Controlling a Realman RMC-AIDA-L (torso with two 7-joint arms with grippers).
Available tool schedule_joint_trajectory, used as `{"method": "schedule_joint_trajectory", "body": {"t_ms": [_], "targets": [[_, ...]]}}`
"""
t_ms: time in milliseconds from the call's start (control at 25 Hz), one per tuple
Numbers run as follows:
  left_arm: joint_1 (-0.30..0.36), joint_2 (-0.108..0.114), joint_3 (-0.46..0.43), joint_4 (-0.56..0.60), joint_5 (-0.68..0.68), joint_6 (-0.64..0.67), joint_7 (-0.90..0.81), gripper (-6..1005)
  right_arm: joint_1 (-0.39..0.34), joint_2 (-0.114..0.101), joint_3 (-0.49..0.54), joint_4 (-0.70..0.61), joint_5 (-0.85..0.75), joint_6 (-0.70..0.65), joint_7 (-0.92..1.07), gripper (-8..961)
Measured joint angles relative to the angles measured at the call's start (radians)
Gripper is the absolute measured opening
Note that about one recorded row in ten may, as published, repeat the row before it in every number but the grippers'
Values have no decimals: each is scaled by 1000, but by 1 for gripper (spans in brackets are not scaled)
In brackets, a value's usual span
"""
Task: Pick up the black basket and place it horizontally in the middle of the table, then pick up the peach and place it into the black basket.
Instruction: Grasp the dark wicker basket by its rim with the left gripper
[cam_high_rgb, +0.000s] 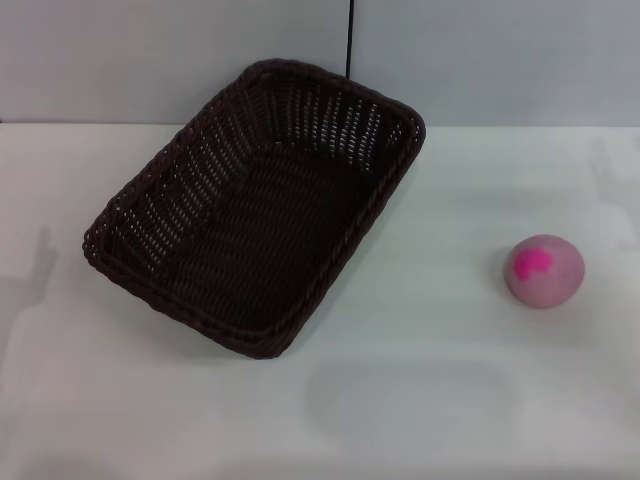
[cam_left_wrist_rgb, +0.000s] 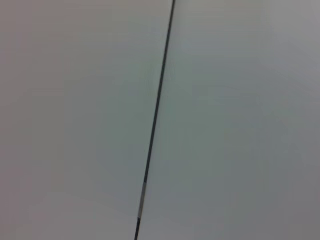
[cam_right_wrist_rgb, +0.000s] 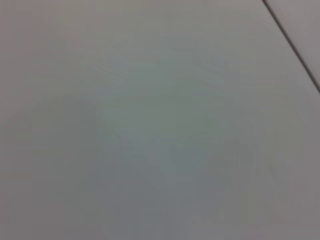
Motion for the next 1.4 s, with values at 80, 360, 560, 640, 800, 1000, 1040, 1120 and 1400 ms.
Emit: {"method": "schedule_joint_trajectory", "body": {"t_ms": [80,360,560,640,800,1000,1040,1120,1400], "targets": [[4,0,-3,0,-3,8,-11,769,5,0,0,0,-6,-2,4,661],[-8,6,24,39,3,-13,-109,770,9,-2,-1,-12,-20,2,47,661],[23,13,120,226,42,-26,-362,771,5,-3,-1,-13,-25,1,54,661],[49,25,207,395,102,-50,-545,771,2,-3,-1,-27,-32,-5,87,661],[63,39,257,638,248,-120,-783,772,-8,-4,0,-47,-54,-5,145,661],[23,35,267,955,554,-172,-1103,772,-7,-3,-1,-55,-60,-6,150,660],[18,32,267,990,585,-173,-1139,772,-7,-4,0,-62,-60,-12,155,660],[-9,19,269,1103,695,-170,-1245,773,-10,-4,0,-73,-61,-23,169,660],[-101,10,363,1357,954,-127,-1566,754,-27,-4,1,-78,-60,-29,182,660]]}}
